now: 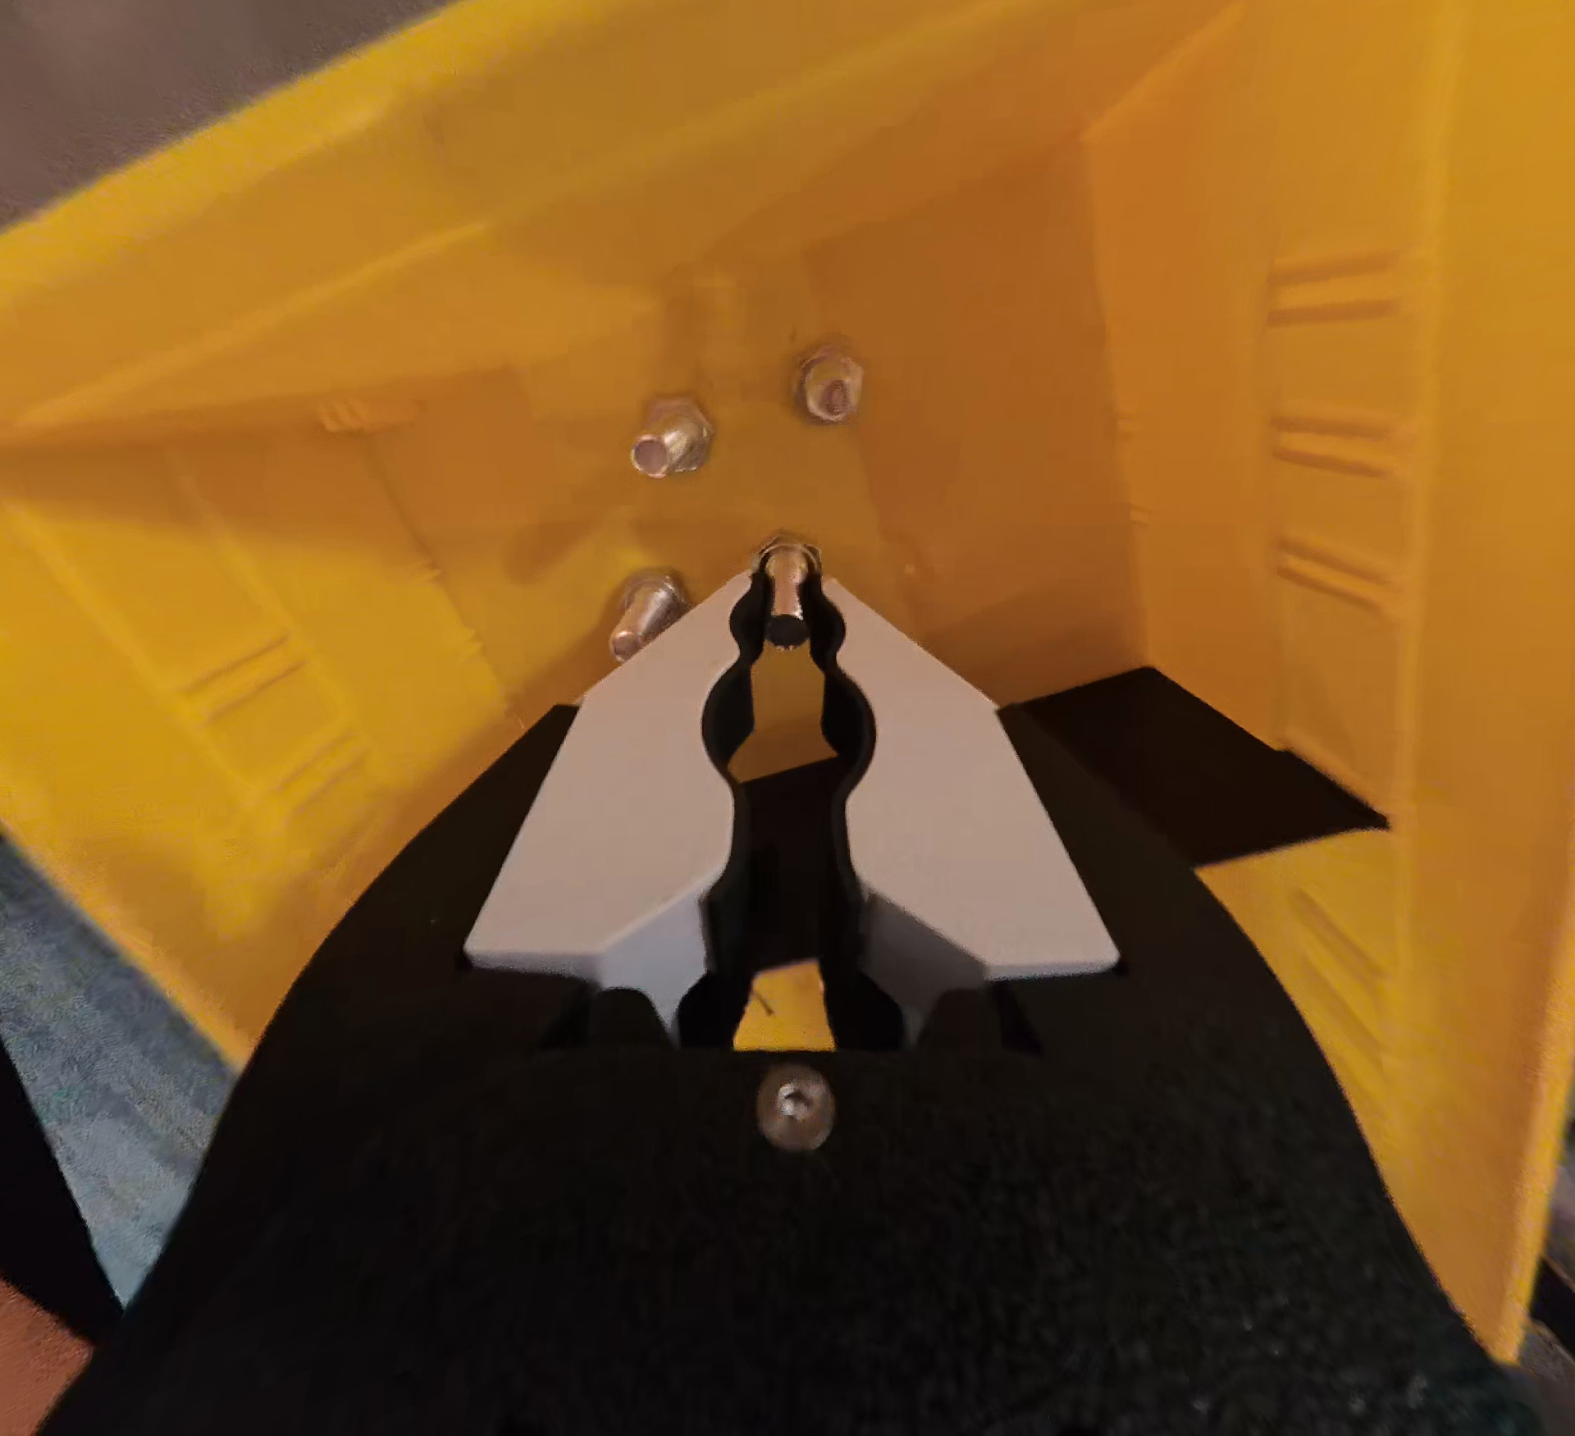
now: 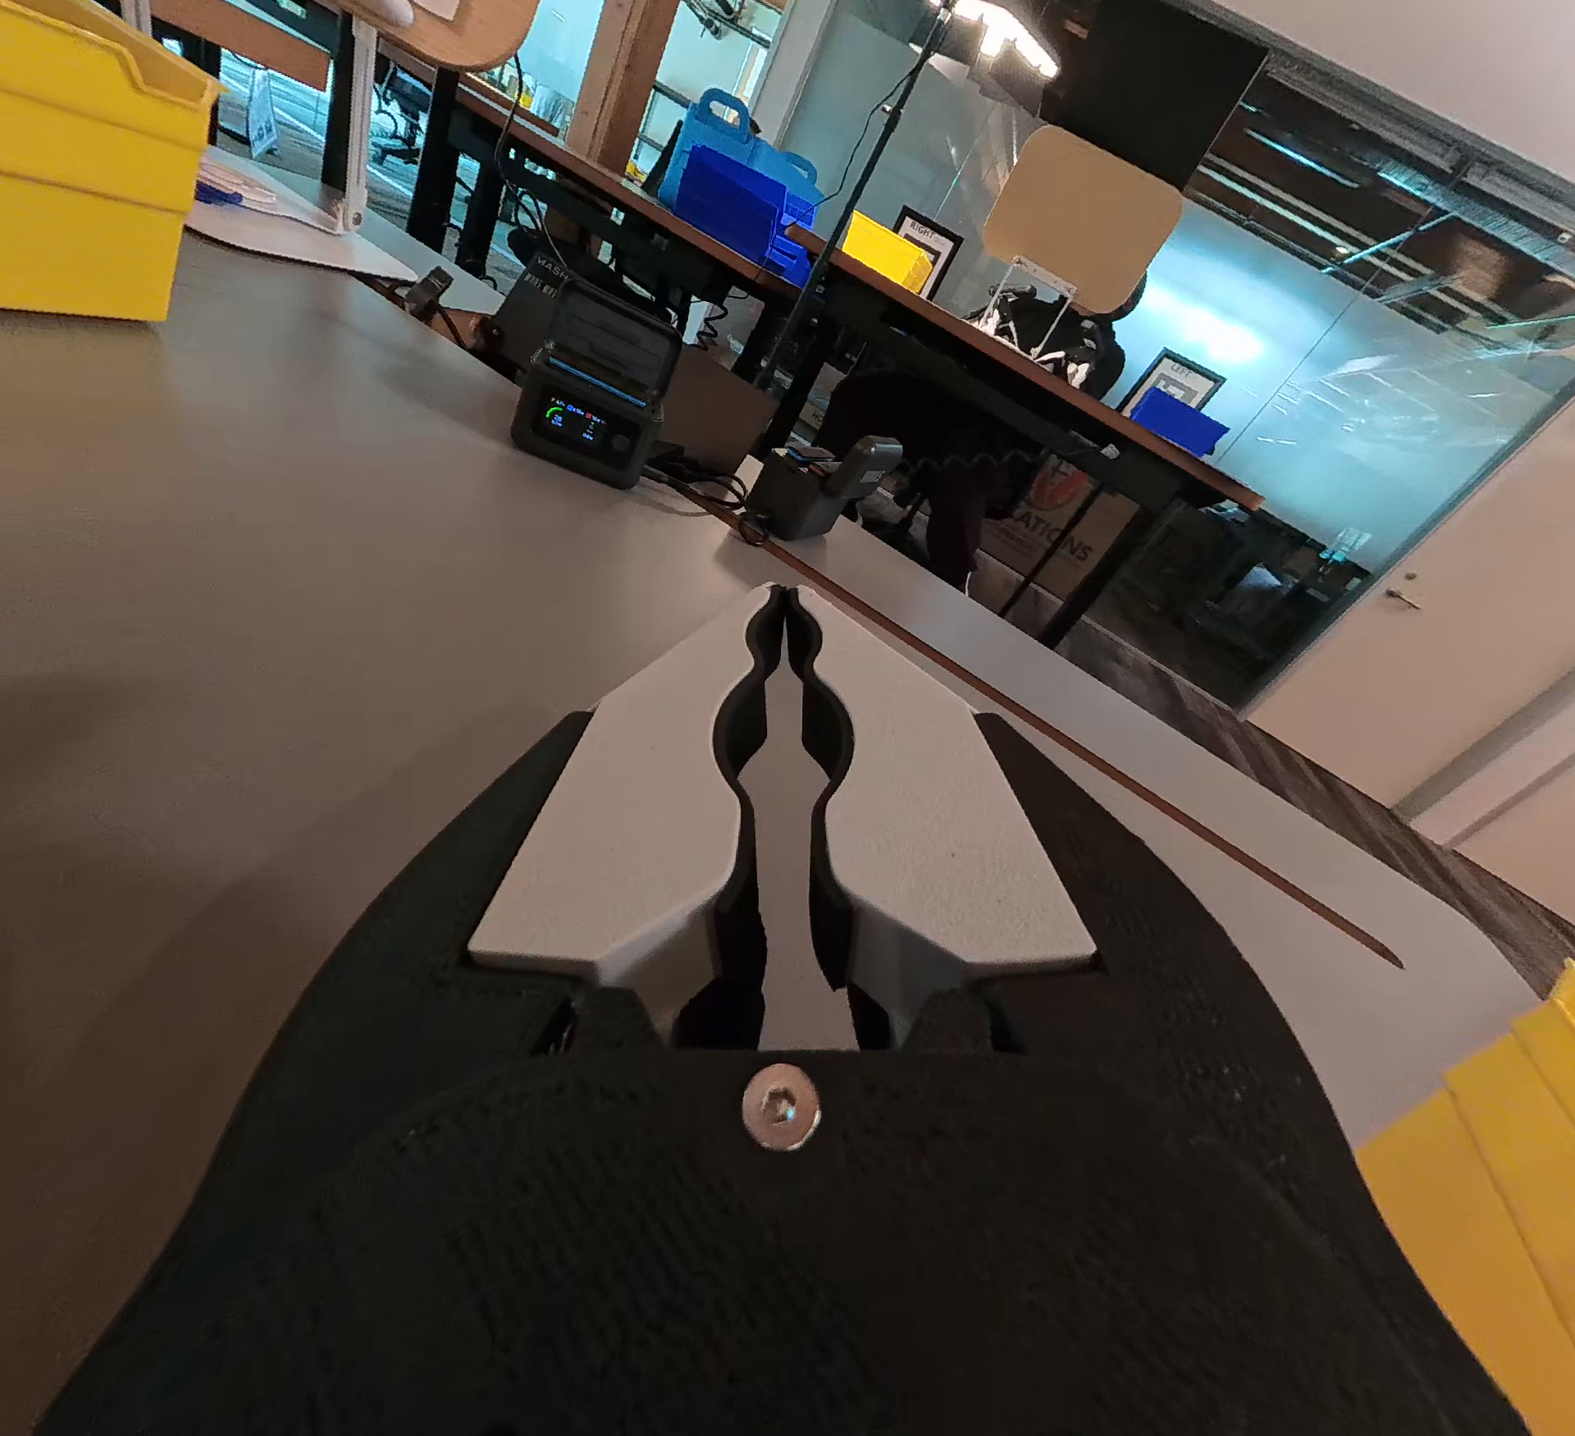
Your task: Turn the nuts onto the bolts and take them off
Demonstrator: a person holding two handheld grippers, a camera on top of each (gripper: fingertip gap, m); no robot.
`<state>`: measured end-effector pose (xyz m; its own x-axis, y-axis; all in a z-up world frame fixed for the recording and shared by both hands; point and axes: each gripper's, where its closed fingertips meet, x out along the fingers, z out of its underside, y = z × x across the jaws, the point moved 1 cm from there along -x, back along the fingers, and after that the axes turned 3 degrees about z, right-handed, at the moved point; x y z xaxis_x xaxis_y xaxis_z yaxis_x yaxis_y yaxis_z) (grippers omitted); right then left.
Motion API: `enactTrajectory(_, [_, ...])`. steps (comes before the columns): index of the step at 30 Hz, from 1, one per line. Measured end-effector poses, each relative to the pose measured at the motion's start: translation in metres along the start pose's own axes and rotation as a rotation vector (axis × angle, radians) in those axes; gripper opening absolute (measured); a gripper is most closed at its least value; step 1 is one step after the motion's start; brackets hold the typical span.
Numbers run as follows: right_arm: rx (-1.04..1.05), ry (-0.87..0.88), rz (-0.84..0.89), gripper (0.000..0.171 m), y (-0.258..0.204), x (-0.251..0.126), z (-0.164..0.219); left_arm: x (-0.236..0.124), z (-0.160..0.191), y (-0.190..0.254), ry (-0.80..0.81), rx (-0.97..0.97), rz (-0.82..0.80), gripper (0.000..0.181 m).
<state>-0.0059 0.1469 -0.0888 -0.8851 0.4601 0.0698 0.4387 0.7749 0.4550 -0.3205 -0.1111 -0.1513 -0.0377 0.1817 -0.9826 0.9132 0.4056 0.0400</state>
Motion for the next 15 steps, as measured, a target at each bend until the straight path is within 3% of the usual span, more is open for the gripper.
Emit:
enactTrajectory(1, [0.001, 0.001, 0.000, 0.000, 0.000, 0.000, 0.000, -0.009, -0.004, 0.004, 0.029, 0.015, -0.005, 0.007])
enactTrajectory(9, [0.007, 0.010, -0.005, 0.000, -0.001, 0.000, -0.002, -0.082, -0.046, 0.092, 0.299, 0.216, 0.074, 0.007])
enactTrajectory(15, [0.000, 0.015, -0.014, 0.000, -0.003, 0.000, -0.003, -0.051, -0.052, 0.180, 0.187, 0.456, 0.155, 0.007])
